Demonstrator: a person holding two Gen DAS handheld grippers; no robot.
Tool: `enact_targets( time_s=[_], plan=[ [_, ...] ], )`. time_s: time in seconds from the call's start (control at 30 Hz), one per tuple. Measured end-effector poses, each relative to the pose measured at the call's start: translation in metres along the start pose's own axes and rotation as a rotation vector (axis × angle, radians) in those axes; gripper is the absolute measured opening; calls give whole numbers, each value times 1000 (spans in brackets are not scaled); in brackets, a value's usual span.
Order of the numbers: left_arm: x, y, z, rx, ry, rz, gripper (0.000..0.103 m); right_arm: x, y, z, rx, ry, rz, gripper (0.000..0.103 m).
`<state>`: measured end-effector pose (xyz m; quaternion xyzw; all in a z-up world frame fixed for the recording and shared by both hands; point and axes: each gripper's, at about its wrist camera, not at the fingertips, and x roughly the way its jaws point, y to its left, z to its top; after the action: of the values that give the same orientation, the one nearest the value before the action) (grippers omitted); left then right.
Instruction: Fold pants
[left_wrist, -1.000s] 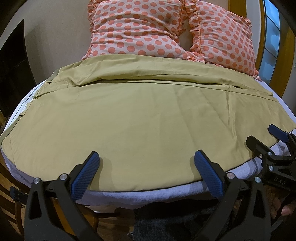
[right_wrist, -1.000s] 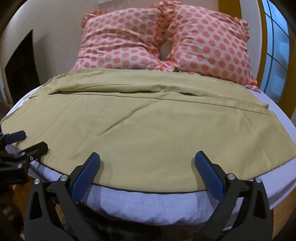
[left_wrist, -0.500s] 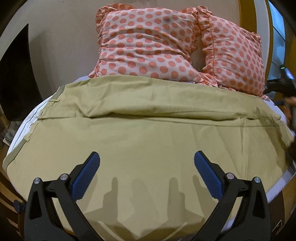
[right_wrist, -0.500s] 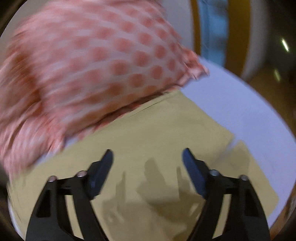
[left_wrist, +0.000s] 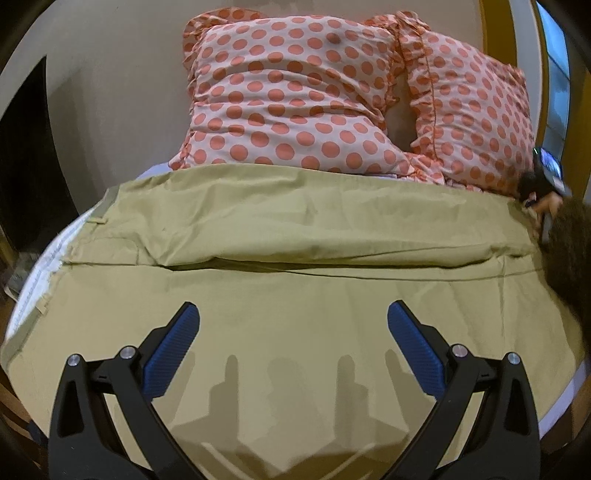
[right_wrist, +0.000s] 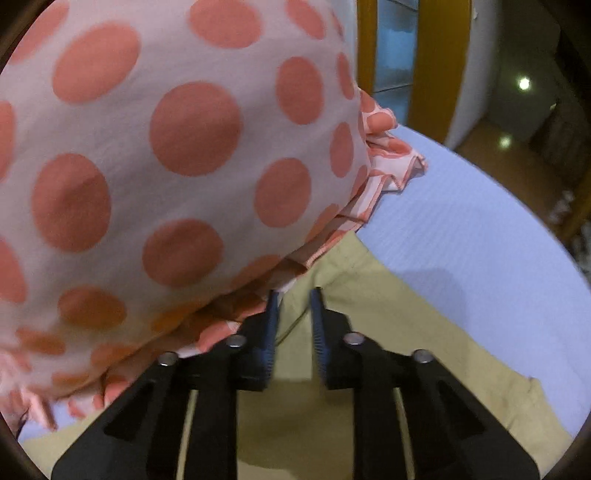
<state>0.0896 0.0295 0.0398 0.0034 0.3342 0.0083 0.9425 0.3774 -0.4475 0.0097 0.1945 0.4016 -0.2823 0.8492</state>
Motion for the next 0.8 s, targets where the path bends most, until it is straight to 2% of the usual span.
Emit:
enact_targets(
  time_s=[0.03, 0.1, 0.17, 0.23, 0.3, 0.37, 0.47, 0.57, 0.67, 0.73, 0.8],
  plan=[
    [0, 3, 0, -17, -2, -21, 101, -2, -10, -2, 33, 1, 47, 5],
    [-2, 10, 0, -55, -1, -68, 101, -13, -43, -9, 163, 2, 207, 4],
    [-8, 15, 0, -72, -9, -80, 101, -39, -70, -21, 230, -44, 354, 4],
    [-20, 23, -2, -89, -42, -87, 101, -66, -96, -34, 251, -79, 443, 4],
    [-30, 30, -4, -107, -67, -94, 101, -106, -135, -65, 286, -111, 554, 4],
    [-39, 40, -3, -133, -83, -114, 101, -133, -164, -92, 333, -103, 621, 4],
    [-52, 54, 4, -170, -110, -128, 101, -150, -208, -159, 422, -51, 659, 4],
    [-61, 62, 13, -169, -138, -130, 101, -143, -236, -195, 482, 31, 639, 4],
    [-62, 69, 23, -169, -141, -114, 101, -148, -237, -209, 472, 77, 639, 5],
    [-58, 75, 28, -175, -129, -112, 101, -147, -233, -211, 479, 103, 626, 16],
    [-49, 84, 34, -203, -93, -116, 101, -148, -232, -213, 472, 114, 616, 20]
  ],
)
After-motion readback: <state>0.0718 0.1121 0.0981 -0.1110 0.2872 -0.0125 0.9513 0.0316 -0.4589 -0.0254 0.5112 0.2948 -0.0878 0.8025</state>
